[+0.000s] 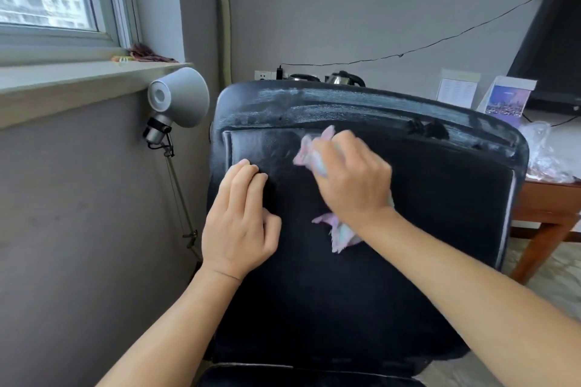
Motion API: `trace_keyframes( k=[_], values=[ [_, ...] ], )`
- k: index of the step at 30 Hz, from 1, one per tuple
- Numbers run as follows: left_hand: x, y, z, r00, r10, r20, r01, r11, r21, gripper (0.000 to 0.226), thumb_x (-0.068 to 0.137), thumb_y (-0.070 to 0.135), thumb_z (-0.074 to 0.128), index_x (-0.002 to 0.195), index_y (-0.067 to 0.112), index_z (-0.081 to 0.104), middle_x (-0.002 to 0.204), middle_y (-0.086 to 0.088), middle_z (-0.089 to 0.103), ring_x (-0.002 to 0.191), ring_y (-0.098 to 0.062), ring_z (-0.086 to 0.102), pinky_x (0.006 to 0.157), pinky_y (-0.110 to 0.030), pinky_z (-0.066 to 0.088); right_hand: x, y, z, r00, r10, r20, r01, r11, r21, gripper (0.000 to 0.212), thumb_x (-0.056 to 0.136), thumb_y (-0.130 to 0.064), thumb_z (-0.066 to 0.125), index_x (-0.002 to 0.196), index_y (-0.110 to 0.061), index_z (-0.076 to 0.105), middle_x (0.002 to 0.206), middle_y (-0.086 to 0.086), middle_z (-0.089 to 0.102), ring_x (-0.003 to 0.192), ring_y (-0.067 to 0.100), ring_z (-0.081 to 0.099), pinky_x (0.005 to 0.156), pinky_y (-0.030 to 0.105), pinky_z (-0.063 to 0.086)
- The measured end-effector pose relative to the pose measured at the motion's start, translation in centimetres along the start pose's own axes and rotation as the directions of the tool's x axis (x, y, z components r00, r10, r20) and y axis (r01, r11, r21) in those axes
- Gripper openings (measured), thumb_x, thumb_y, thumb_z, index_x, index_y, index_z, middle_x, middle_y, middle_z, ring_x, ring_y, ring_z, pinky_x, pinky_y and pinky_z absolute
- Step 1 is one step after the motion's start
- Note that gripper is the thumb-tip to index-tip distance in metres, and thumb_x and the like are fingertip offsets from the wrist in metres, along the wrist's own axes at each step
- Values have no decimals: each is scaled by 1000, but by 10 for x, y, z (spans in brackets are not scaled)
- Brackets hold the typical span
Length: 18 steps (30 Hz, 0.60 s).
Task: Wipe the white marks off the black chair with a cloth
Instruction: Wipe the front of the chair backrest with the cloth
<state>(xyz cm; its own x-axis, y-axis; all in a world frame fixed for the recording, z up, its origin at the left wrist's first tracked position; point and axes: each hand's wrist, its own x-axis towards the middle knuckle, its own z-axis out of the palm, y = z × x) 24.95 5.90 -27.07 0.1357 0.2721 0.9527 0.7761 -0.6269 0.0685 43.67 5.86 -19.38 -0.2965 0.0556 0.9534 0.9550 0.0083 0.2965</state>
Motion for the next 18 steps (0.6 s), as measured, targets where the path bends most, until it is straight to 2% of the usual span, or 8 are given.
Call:
trace_keyframes(
  k=[2, 3, 6, 8, 10, 12, 14, 18],
  values=[
    [-1, 1, 0, 1000, -20, 1, 20, 1000, -9, 48, 80, 6, 48, 122, -12, 63, 130, -27, 59, 137, -42, 47, 124, -43, 35, 22, -5, 4, 978, 208, -19, -208, 978, 8, 22, 100, -21, 64, 81, -12, 64, 76, 4, 56, 57, 19, 53, 39, 29, 37],
    [-1, 0, 0, 999, -33, -2, 33, 999, -18, 48, 81, 6, 48, 123, -11, 63, 131, -26, 58, 138, -41, 46, 124, -42, 34, 26, -18, 7, 977, 215, -8, -215, 976, 44, 26, 102, -23, 61, 79, -12, 63, 77, 3, 57, 57, 19, 53, 39, 29, 37],
    [-4, -4, -2, 999, -53, -11, 52, 996, -70, 48, 81, 7, 48, 125, -9, 60, 136, -20, 52, 137, -39, 46, 124, -38, 34, 37, -62, 13, 994, 72, 82, -88, 972, 217, 30, 105, -27, 52, 80, -16, 65, 83, 2, 61, 63, 21, 57, 41, 32, 39],
    [-4, -5, -2, 995, -98, -30, 94, 989, -114, 45, 81, 8, 49, 124, -5, 58, 135, -21, 52, 131, -38, 47, 118, -36, 39, 50, -82, 15, 980, -31, 196, -37, 943, 331, 9, 88, -20, 65, 80, -18, 66, 85, 1, 63, 66, 24, 60, 44, 31, 35],
    [-5, -5, -1, 991, -123, -50, 117, 987, -109, 34, 83, 9, 50, 114, -1, 57, 129, -24, 56, 125, -39, 49, 109, -41, 45, 62, -91, 16, 964, -93, 251, -12, 920, 391, 13, 71, -15, 75, 79, -18, 64, 84, 2, 62, 64, 25, 60, 44, 28, 31],
    [-6, -3, 0, 995, -88, -54, 85, 994, -62, 25, 84, 9, 51, 105, -2, 61, 123, -23, 59, 124, -40, 50, 107, -45, 46, 63, -85, 13, 953, -154, 261, 46, 925, 378, 15, 70, -14, 74, 78, -19, 62, 83, 1, 62, 62, 25, 59, 44, 28, 30],
    [-7, -1, 3, 998, -56, -43, 55, 998, -20, 28, 88, 9, 50, 104, -6, 66, 116, -23, 63, 126, -39, 52, 108, -45, 46, 53, -61, 5, 945, -152, 289, 54, 946, 320, 11, 76, -15, 71, 78, -19, 62, 84, 0, 62, 61, 23, 58, 42, 28, 32],
    [-15, -3, 2, 998, -50, -29, 51, 998, 37, 34, 90, 9, 49, 108, -10, 70, 112, -22, 68, 126, -36, 52, 109, -42, 46, 23, 9, -25, 929, 80, 361, -144, 977, 156, 19, 87, -23, 75, 76, -18, 62, 78, -2, 60, 55, 22, 59, 44, 23, 25]
  ],
)
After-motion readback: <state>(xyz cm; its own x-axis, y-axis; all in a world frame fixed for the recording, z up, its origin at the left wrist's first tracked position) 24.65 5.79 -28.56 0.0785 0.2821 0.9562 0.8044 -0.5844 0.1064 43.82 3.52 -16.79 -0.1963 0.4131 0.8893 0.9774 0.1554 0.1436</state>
